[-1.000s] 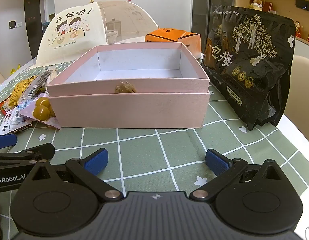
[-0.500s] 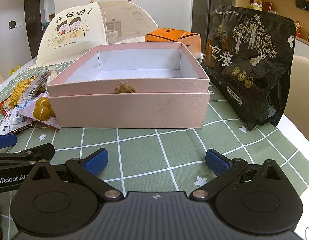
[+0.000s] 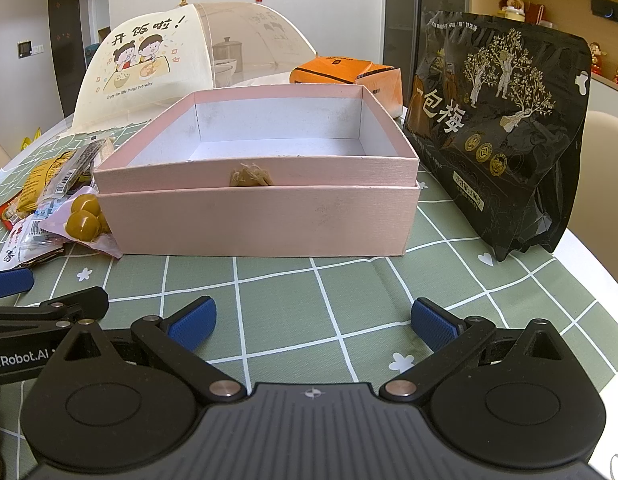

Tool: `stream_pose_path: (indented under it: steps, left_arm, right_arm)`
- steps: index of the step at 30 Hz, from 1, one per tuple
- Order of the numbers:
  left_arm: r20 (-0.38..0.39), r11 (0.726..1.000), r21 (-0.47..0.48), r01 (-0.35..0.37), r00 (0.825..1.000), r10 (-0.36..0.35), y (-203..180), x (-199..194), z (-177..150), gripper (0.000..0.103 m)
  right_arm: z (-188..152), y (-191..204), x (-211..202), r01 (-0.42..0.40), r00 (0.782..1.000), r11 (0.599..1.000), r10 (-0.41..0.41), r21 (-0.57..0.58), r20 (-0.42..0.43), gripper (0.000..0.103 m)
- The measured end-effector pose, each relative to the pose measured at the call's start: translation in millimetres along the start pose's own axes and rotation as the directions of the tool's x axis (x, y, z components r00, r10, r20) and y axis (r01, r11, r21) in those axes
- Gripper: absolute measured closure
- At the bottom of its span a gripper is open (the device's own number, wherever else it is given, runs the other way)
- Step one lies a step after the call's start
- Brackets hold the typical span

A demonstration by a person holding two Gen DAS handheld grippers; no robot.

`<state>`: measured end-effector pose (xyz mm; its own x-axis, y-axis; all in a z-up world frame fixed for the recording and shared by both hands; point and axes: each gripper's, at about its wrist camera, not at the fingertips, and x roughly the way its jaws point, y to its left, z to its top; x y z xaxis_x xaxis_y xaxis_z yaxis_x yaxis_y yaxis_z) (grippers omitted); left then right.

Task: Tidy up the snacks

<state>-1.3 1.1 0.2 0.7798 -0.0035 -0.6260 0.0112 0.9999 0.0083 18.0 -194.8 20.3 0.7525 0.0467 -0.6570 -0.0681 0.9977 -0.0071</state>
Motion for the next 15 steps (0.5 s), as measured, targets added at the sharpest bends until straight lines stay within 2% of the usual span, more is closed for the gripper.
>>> stream_pose_path:
  steps: [15]
  left_arm:
    - [0.001, 1.000, 0.000, 0.000, 1.000, 0.000, -0.3, 0.0, -0.1, 0.010]
  right_arm:
    - [0.1, 0.1, 0.0, 0.000, 1.000, 1.000, 0.000, 0.000, 0.000, 0.000]
